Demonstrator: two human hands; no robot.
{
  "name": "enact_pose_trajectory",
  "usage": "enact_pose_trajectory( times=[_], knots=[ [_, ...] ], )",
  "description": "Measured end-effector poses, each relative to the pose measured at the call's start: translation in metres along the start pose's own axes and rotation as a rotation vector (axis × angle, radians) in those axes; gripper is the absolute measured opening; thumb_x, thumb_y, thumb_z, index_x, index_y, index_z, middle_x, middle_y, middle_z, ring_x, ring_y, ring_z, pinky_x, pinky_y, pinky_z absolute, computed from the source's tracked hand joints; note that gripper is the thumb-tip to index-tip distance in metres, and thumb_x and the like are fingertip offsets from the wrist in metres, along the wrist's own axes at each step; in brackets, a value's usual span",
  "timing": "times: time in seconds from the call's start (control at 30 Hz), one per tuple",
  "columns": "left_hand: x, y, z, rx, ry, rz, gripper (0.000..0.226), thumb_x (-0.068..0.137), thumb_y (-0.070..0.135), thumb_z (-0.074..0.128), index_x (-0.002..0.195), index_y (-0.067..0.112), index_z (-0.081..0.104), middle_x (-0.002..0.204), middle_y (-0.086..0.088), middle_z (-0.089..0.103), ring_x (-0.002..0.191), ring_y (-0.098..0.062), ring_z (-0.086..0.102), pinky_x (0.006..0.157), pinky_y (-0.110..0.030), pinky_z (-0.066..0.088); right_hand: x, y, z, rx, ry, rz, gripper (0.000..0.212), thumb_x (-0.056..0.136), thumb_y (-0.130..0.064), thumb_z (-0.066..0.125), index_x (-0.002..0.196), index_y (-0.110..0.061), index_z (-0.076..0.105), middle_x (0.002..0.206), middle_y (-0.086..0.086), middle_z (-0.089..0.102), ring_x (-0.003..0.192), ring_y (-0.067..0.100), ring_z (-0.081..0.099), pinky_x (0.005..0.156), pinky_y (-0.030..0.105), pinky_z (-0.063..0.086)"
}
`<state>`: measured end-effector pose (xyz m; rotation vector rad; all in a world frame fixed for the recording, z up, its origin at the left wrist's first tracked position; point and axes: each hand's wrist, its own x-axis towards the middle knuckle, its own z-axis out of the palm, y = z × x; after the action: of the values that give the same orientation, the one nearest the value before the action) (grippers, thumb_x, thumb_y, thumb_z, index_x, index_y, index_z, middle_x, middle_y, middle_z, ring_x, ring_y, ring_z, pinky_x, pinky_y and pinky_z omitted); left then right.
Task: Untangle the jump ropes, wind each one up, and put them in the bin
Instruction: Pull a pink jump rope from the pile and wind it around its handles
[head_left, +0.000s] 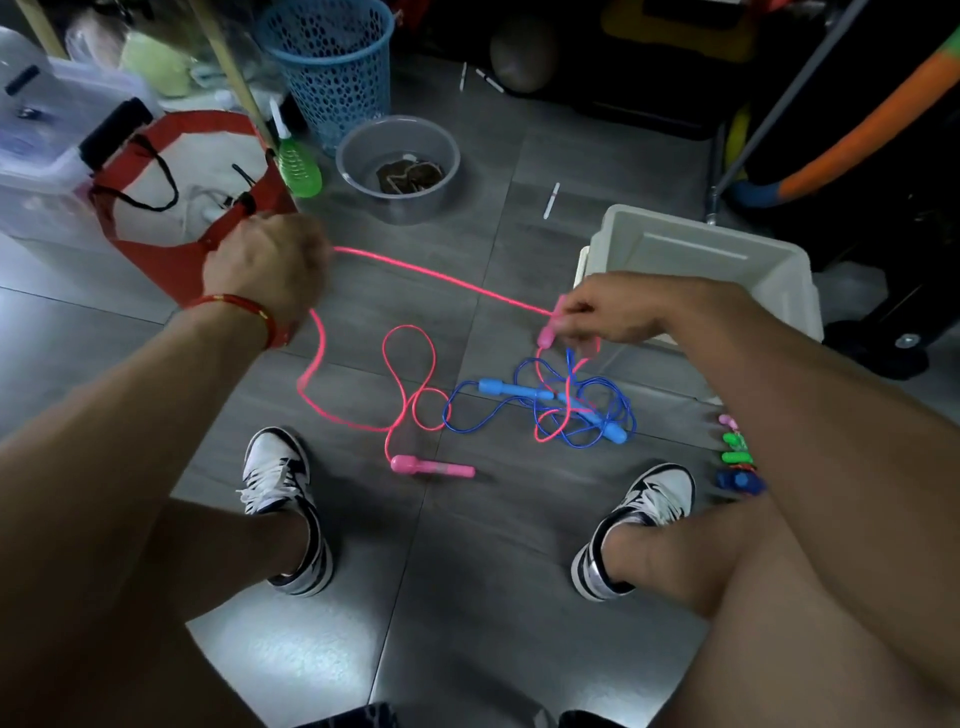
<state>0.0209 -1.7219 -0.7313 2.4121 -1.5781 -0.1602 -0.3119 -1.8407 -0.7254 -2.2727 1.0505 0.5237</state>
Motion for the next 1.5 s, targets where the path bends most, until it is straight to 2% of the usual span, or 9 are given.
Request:
enact_pose_trajectory(
  times=[0.23,0.37,0.43,0.7,0.9,1.07,1.17,1.4,1.5],
  knots=[
    [-0.054,0.057,0.025,-0.261,-0.297,0.316,0.087,0.077,0.041,0.072,0.153,0.019,0.034,0.148,-0.011,0.049,0.135,-0.028,0.045,0.114,-0.037,0.033,-0.004,-0.068,-0.006,0.09,0.344,-0.283,0.027,0.1,-0.044,0.051,0.084,-0.029,0.067,0.056,-0.005,0.047,0.05,0.006,0.049,0.056,0.026,0.044],
    [-0.066,0.081,0.027,-0.456,-0.384,0.348,0.016,0.096,0.021,0.059,0.112,0.027,0.06,0.091,0.006,0.072,0.078,0.009,0.06,0.079,-0.022,0.047,0.004,-0.079,0.001,0.031,0.378,-0.325,0.032,0.099,-0.045,0.057,0.082,-0.023,0.072,0.055,-0.003,0.05,0.053,0.005,0.045,0.053,0.017,0.033],
    [-0.054,0.071,0.021,-0.36,-0.344,0.312,0.017,0.1,0.013,0.052,0.098,0.02,0.068,0.079,0.003,0.075,0.063,0.013,0.059,0.067,-0.013,0.047,0.01,-0.068,0.004,0.022,0.339,-0.272,0.034,0.093,-0.051,0.062,0.076,-0.024,0.07,0.057,0.0,0.052,0.053,0.008,0.046,0.055,0.022,0.041],
    [-0.021,0.018,0.009,-0.068,-0.113,-0.276,0.034,0.091,0.031,0.056,0.123,0.022,0.063,0.124,-0.024,0.06,0.113,-0.05,0.057,0.095,-0.051,0.049,0.016,-0.001,0.015,-0.092,0.013,0.074,0.016,0.098,-0.022,0.056,0.095,-0.021,0.072,0.089,-0.002,0.074,0.088,0.022,0.069,0.079,0.032,0.051],
    [-0.042,0.049,0.031,-0.263,-0.25,0.249,0.093,0.068,0.037,0.064,0.153,0.017,0.032,0.15,-0.011,0.046,0.137,-0.031,0.044,0.113,-0.041,0.038,0.017,-0.055,0.005,-0.031,0.342,-0.219,0.02,0.102,-0.033,0.05,0.102,-0.023,0.068,0.076,-0.003,0.062,0.078,0.022,0.058,0.071,0.034,0.045],
    [-0.044,0.072,0.024,-0.362,-0.27,0.434,0.022,0.095,0.009,0.063,0.116,0.013,0.069,0.092,-0.006,0.075,0.083,-0.012,0.065,0.081,-0.025,0.047,0.017,-0.065,0.004,-0.096,0.398,-0.241,0.018,0.099,-0.04,0.057,0.096,-0.025,0.067,0.085,-0.005,0.061,0.084,0.017,0.052,0.075,0.035,0.044],
    [-0.03,0.057,0.003,-0.33,-0.166,0.418,0.02,0.097,0.002,0.055,0.086,0.012,0.069,0.075,-0.004,0.072,0.073,-0.005,0.061,0.074,-0.021,0.049,0.012,-0.033,0.001,-0.078,0.294,-0.094,0.029,0.096,-0.044,0.06,0.076,-0.023,0.061,0.078,-0.004,0.066,0.079,0.021,0.059,0.07,0.036,0.046],
    [-0.038,0.069,0.01,-0.559,-0.433,0.353,0.043,0.093,0.027,0.066,0.134,0.018,0.058,0.121,0.0,0.066,0.114,-0.021,0.064,0.1,-0.038,0.052,-0.006,-0.045,-0.012,0.125,0.415,-0.207,0.026,0.097,-0.042,0.062,0.085,-0.022,0.072,0.068,-0.007,0.06,0.064,0.008,0.049,0.061,0.019,0.039],
    [-0.047,0.086,0.022,-0.532,-0.555,0.468,0.022,0.1,0.022,0.06,0.122,0.021,0.062,0.101,0.004,0.077,0.1,-0.006,0.068,0.094,-0.028,0.052,-0.003,-0.067,-0.008,0.1,0.465,-0.269,0.026,0.097,-0.04,0.062,0.084,-0.021,0.072,0.062,-0.006,0.054,0.058,0.007,0.045,0.055,0.013,0.034]
  ],
)
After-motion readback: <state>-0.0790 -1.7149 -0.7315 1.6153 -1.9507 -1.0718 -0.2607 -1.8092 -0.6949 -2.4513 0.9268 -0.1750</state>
